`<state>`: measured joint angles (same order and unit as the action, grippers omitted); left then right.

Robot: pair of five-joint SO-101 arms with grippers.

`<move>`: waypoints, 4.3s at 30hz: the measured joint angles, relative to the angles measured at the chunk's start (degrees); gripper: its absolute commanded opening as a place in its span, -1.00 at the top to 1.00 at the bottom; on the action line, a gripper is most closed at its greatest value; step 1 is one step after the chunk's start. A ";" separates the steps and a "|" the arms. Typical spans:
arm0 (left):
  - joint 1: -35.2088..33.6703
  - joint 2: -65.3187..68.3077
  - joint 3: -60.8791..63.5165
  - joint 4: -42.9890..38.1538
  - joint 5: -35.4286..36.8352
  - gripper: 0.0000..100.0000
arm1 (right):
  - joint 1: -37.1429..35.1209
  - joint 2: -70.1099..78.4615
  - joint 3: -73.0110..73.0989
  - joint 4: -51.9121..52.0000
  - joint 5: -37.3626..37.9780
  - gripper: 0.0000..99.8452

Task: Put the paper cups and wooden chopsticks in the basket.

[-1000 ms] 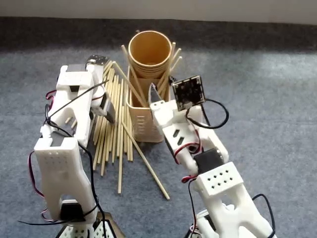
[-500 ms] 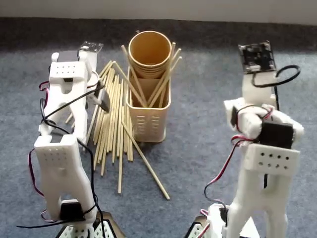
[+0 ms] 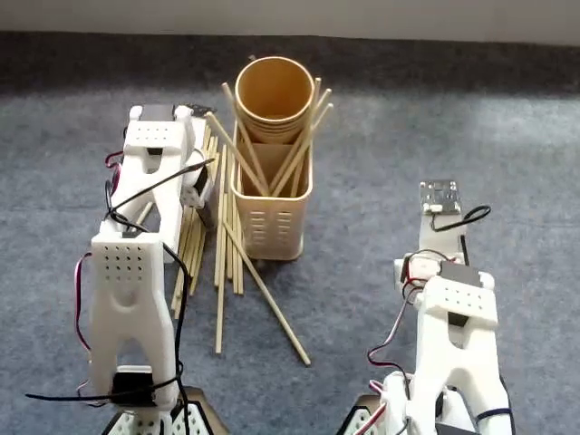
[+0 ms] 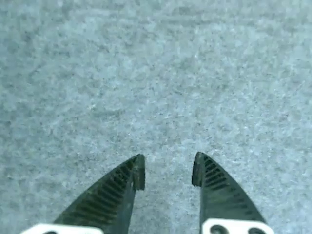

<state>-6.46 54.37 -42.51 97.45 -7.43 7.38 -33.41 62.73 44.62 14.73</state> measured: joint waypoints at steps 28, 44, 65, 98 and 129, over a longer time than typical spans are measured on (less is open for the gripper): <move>6.15 -8.88 4.75 2.90 -1.23 0.67 | 0.00 0.09 6.24 -8.18 0.00 0.67; 6.15 -8.97 4.75 2.90 -1.23 0.92 | 0.00 0.09 6.42 -8.18 0.00 0.67; 6.42 -11.96 -8.00 3.60 -1.23 0.99 | 0.00 0.09 6.59 -8.18 0.00 0.67; 34.99 -62.95 9.32 -20.40 4.22 0.87 | 0.00 0.09 6.59 -8.18 0.00 0.67; 7.47 -74.81 29.63 -23.21 8.70 0.70 | 0.00 0.09 6.59 -8.18 0.00 0.67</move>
<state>1.01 -20.44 -12.88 74.24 1.27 7.38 -33.32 69.32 36.44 14.73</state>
